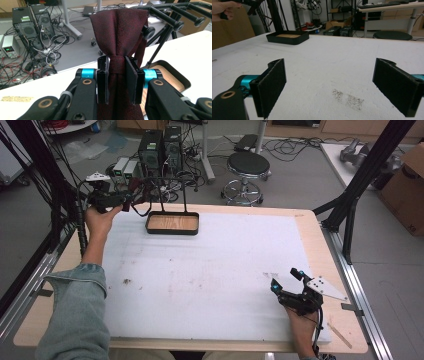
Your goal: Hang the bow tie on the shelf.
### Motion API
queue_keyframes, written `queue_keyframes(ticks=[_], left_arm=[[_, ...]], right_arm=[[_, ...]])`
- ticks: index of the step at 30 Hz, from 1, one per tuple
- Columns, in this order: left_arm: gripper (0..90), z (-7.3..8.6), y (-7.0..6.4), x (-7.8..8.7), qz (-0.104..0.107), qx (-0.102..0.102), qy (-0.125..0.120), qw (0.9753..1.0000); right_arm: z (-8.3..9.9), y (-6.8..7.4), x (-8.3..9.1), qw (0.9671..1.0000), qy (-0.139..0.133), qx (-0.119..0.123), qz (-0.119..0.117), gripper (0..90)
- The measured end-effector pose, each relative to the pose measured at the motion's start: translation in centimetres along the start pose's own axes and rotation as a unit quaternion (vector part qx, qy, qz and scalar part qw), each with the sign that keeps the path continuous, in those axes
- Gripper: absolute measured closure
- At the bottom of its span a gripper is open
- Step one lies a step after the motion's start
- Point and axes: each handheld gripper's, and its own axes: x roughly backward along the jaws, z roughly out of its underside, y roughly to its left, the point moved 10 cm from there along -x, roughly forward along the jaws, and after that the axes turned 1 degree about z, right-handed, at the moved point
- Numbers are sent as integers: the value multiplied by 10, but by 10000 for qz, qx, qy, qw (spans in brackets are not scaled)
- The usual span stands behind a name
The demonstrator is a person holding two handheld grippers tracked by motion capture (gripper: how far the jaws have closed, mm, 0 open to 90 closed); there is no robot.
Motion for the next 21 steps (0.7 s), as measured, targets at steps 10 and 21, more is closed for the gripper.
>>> queue_keyframes(ticks=[10, 21], left_arm=[[709, 5, -1, -4, -17, -12, 79, 10000], [675, 4, -1, -1, 38, 17, 15, 10000]], right_arm=[[0, 0, 0, 10000, 2, 14, -2, 107], [0, -1, 0, 10000, -12, 24, 13, 107]])
